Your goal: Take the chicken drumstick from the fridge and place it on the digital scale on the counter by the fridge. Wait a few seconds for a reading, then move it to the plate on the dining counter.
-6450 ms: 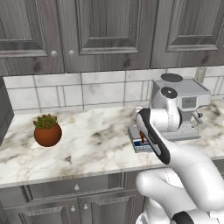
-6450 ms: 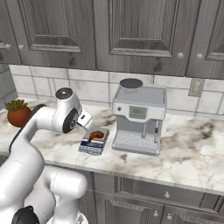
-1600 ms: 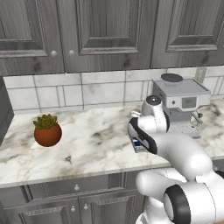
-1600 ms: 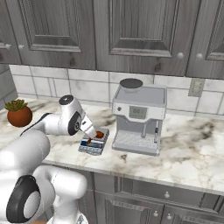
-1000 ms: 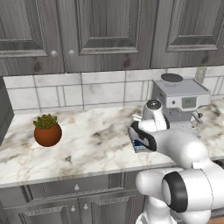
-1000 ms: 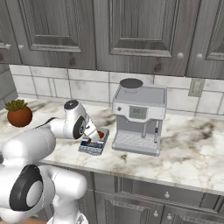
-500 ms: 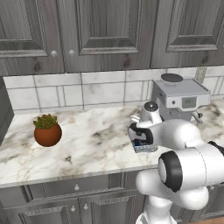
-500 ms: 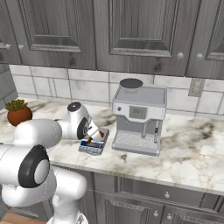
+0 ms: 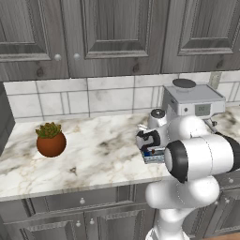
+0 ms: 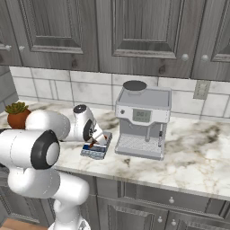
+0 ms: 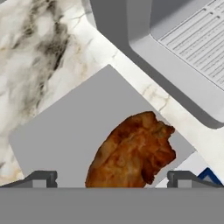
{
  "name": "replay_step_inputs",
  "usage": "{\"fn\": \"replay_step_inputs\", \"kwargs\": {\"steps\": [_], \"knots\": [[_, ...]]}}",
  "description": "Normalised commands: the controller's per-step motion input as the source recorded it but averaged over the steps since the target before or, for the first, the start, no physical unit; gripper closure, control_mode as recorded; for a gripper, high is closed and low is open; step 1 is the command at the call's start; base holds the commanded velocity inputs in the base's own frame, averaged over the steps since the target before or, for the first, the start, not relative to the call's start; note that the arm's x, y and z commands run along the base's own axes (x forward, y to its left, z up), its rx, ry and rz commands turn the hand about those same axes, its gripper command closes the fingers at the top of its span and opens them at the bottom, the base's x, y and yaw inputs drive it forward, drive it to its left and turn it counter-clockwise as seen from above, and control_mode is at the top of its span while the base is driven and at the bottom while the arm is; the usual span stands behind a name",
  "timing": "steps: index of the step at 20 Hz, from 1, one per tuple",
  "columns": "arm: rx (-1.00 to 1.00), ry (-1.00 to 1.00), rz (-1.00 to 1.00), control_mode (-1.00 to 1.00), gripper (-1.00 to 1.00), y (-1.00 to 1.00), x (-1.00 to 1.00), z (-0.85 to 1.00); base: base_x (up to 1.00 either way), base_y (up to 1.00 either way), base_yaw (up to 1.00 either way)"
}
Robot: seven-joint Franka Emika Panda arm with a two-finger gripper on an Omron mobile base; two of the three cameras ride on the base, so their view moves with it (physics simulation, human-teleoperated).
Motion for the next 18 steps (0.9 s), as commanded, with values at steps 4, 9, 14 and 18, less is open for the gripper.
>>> {"fn": "replay_step_inputs", "kwargs": {"steps": [4, 9, 14, 18], "knots": [[0.01, 0.08, 0.0, -1.0, -1.0, 0.0, 0.05, -0.22, 0.0, 0.0, 0.0], [0.0, 0.05, 0.0, -1.0, -1.0, 0.0, 0.11, -0.27, 0.0, 0.0, 0.0], [0.0, 0.01, 0.0, -1.0, 1.0, 0.0, 0.09, -0.35, 0.0, 0.0, 0.0], [0.0, 0.0, 0.0, -1.0, 1.0, 0.02, 0.0, -0.19, 0.0, 0.0, 0.0]]}}
